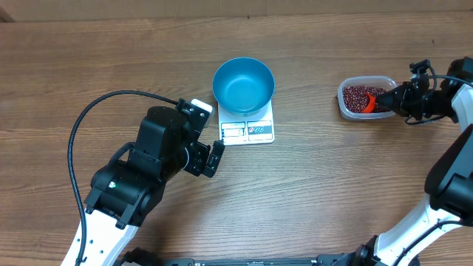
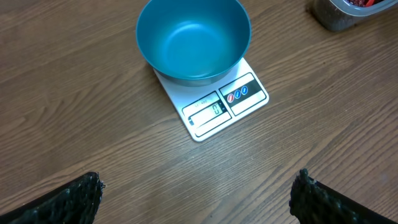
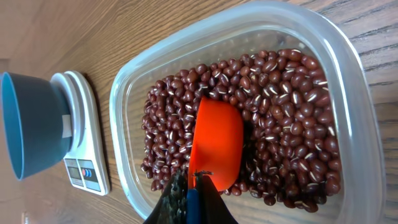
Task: Scoop item into bowl and weigh 150g on scale
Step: 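Lower the red scoop into the red beans with the right gripper, then tilt and drag the scoop through the beans to fill it, then lift the filled red scoop with the right gripper over the blue bowl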
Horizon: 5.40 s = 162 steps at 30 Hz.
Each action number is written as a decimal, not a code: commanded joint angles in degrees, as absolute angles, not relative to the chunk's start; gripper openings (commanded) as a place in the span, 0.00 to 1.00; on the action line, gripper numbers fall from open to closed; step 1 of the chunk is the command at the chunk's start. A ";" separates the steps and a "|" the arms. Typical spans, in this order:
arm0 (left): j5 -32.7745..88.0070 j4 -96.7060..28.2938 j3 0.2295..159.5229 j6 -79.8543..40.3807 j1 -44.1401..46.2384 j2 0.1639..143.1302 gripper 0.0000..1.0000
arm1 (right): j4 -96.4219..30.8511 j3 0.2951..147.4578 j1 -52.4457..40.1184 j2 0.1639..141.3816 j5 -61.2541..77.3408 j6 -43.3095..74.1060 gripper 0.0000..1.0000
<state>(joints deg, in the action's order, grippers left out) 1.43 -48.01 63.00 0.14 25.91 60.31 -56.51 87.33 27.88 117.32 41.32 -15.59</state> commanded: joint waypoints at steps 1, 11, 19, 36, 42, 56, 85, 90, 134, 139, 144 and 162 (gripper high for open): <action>1.06 -47.83 62.78 -0.19 26.28 59.61 1.00 | -57.32 85.45 28.80 119.61 43.13 -17.78 0.04; 1.06 -47.83 62.78 -0.19 26.28 59.61 1.00 | -57.39 85.45 31.05 119.61 46.41 -18.55 0.04; 1.06 -47.83 62.78 -0.19 26.28 59.61 0.99 | -57.34 85.45 31.09 119.61 48.38 -18.81 0.04; 1.06 -47.83 62.78 -0.19 26.28 59.61 1.00 | -57.71 85.45 34.09 119.61 53.91 -19.84 0.04; 1.06 -47.83 62.78 -0.19 26.28 59.61 1.00 | -57.95 85.45 34.15 119.61 54.13 -20.01 0.04; 1.06 -47.83 62.78 -0.19 26.28 59.61 1.00 | -58.81 85.45 34.33 119.61 57.82 -21.52 0.04; 1.06 -47.83 62.78 -0.19 26.28 59.61 1.00 | -59.96 85.45 37.69 119.61 64.45 -21.52 0.04; 1.06 -47.83 62.78 -0.19 26.28 59.61 1.00 | -60.36 85.45 37.69 119.61 67.40 -21.52 0.04; 1.06 -47.83 62.78 -0.19 26.28 59.61 1.00 | -85.60 85.56 27.79 119.59 82.24 -42.35 0.04; 1.06 -47.86 62.78 -0.19 26.28 59.61 0.99 | -85.36 85.56 23.16 119.59 84.82 -43.86 0.04; 1.06 -47.86 62.78 -0.19 26.28 59.61 0.99 | -84.01 85.56 19.05 119.59 87.15 -44.03 0.04; 1.08 -47.86 62.78 -0.19 26.28 59.61 1.00 | -76.42 85.62 10.17 119.59 89.91 -43.33 0.04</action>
